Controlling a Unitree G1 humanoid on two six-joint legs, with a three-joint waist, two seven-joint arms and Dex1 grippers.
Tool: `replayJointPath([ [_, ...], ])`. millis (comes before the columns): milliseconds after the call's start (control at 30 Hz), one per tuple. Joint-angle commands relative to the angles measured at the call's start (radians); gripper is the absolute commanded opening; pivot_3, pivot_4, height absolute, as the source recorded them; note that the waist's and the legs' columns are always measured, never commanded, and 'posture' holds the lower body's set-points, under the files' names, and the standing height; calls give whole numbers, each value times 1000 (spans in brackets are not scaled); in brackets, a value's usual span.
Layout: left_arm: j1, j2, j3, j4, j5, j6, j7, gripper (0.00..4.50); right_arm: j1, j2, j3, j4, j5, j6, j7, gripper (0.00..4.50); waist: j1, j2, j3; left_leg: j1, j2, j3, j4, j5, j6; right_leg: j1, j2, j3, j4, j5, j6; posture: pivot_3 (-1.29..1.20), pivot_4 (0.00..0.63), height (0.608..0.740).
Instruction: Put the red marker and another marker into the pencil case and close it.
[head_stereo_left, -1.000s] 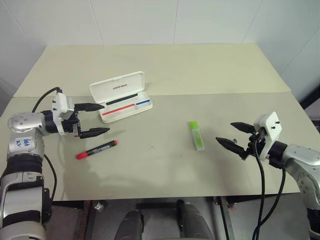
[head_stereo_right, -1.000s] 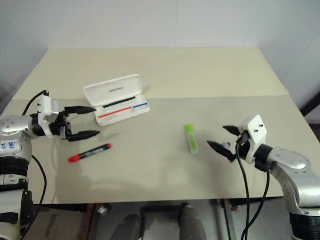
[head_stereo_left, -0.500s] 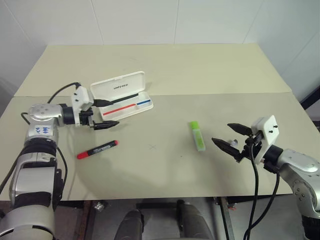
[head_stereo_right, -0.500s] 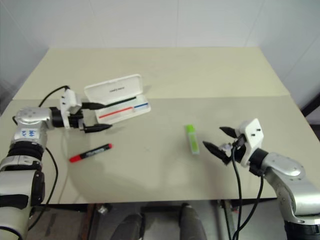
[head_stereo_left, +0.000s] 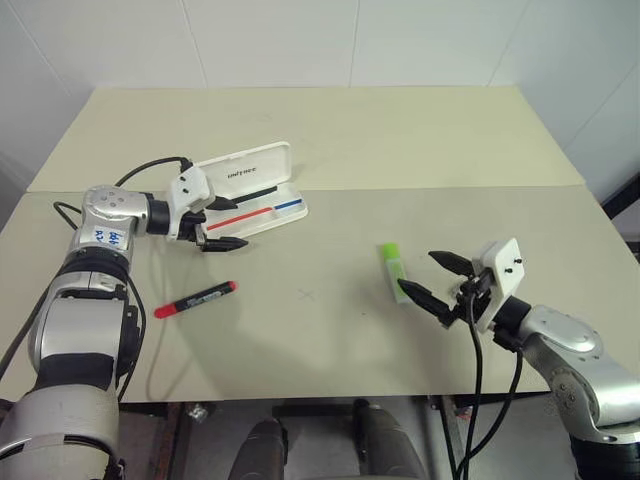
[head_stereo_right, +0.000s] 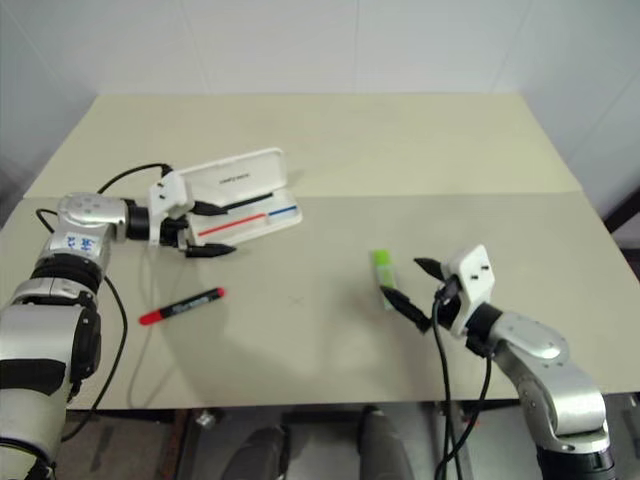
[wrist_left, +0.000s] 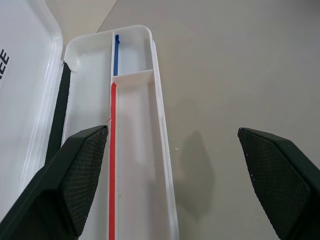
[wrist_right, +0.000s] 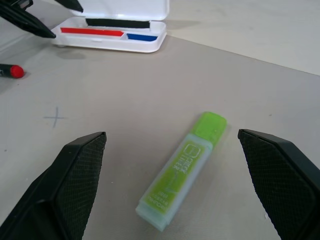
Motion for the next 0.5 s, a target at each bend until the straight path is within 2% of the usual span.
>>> replayJointPath([
  [33,-40,-1,-9,13,25,7,4,4477,3,5,-22,-36,-3,-29,-18,4500,-1,0,0,0,0,0,0,0,0,0,0,0,0,0,0,0,150,740],
  [233,-60,-7,-61,33,107,41,66,4477,-6,13,-11,-24,-11,-38,-28,4500,0,0,0,0,0,0,1,0,0,0,0,0,0,0,0,0,150,740],
  [500,-71,-28,-79,46,146,70,119,4477,-10,8,-13,-22,-10,-35,-20,4500,0,0,0,0,0,0,0,0,0,0,0,0,1,0,0,0,150,740],
])
